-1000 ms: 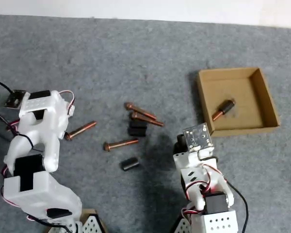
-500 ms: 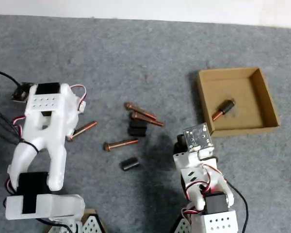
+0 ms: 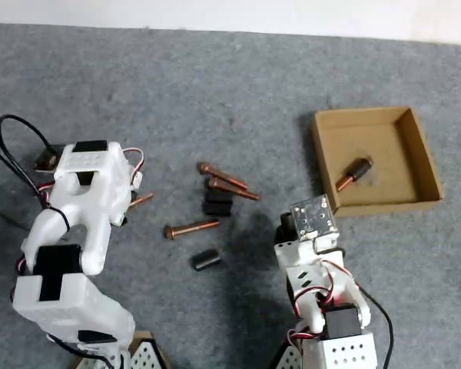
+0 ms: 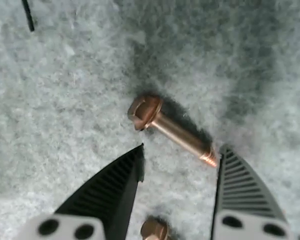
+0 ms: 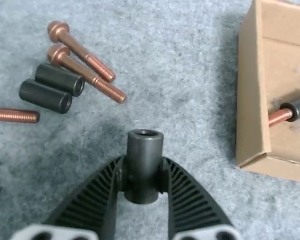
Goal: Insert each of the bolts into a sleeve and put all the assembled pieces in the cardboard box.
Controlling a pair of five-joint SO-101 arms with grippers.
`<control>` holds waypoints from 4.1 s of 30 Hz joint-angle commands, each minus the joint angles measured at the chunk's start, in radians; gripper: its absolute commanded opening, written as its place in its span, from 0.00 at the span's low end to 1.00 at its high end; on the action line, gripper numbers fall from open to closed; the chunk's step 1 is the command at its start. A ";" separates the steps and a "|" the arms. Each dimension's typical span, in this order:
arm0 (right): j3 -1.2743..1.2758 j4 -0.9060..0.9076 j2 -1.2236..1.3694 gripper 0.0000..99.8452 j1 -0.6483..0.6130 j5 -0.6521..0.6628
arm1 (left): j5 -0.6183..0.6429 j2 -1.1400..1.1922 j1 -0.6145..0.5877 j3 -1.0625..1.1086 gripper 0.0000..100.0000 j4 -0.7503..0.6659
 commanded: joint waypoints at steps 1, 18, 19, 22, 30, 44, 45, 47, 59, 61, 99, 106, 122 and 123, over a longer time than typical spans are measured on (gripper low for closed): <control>0.007 -0.033 -0.015 0.00 0.007 0.015 | 0.006 0.018 0.024 0.004 0.22 -0.014; 0.039 -0.070 -0.015 0.00 0.007 0.069 | 0.063 0.021 -0.076 0.070 0.22 -0.195; 0.039 -0.070 -0.015 0.00 0.007 0.069 | 0.063 0.021 -0.076 0.070 0.22 -0.198; 0.039 -0.070 -0.015 0.00 0.007 0.069 | 0.063 0.021 -0.094 0.070 0.22 -0.199; 0.039 -0.070 -0.015 0.00 0.007 0.069 | 0.063 0.018 -0.111 0.065 0.00 -0.196; 0.042 -0.070 -0.015 0.00 0.007 0.071 | -0.048 -0.119 -0.088 0.073 0.00 -0.130; 0.042 -0.070 -0.015 0.00 0.007 0.071 | -0.075 -0.150 -0.073 0.073 0.00 -0.094; 0.042 -0.070 -0.015 0.00 0.007 0.071 | -0.098 -0.196 -0.031 0.073 0.00 -0.032; 0.042 -0.070 -0.015 0.00 0.007 0.071 | -0.100 -0.070 -0.010 0.102 0.06 -0.121; 0.042 -0.070 -0.015 0.00 0.007 0.071 | -0.100 -0.070 -0.010 0.102 0.15 -0.123; 0.042 -0.070 -0.015 0.00 0.007 0.071 | -0.066 -0.059 -0.194 0.116 0.02 -0.173; 0.042 -0.070 -0.015 0.00 0.007 0.071 | -0.066 -0.068 -0.196 0.116 0.01 -0.173; 0.044 -0.108 -0.015 0.00 0.007 0.071 | -0.066 -0.657 -0.131 0.421 0.00 -0.284; 0.044 -0.110 -0.015 0.00 0.008 0.071 | -0.066 -0.725 -0.120 0.476 0.00 -0.321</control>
